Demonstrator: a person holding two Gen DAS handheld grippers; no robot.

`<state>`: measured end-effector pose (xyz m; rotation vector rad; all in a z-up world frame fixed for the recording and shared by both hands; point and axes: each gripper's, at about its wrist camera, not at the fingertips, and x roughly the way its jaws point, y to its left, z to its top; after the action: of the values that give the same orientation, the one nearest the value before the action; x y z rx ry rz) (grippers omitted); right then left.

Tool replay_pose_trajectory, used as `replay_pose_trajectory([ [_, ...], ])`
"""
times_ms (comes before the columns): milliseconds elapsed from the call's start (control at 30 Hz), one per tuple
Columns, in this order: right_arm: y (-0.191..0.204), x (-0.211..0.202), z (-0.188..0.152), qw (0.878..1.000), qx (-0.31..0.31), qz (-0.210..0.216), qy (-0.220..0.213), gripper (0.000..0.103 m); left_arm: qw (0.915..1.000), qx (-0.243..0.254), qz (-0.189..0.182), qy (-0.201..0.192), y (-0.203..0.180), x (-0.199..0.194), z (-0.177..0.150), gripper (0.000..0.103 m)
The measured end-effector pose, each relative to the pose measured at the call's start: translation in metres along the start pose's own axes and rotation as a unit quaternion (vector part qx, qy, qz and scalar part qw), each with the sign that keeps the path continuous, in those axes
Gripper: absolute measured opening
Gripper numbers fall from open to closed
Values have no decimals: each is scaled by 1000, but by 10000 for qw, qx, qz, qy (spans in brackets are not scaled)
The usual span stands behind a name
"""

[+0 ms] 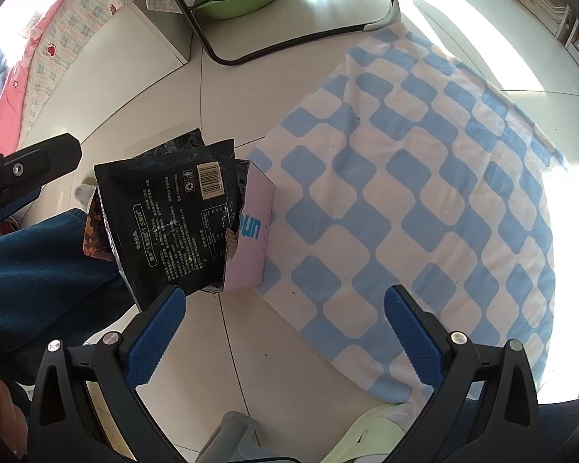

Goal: Organize objects

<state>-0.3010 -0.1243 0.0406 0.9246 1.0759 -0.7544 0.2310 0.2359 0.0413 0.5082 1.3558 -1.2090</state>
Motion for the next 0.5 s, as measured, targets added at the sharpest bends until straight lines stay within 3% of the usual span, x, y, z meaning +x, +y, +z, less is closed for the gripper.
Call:
replay_pose_trajectory([
  [500, 0, 7, -2, 9999, -20, -66, 118, 102, 9998, 194, 100, -32, -10, 8, 1, 82],
])
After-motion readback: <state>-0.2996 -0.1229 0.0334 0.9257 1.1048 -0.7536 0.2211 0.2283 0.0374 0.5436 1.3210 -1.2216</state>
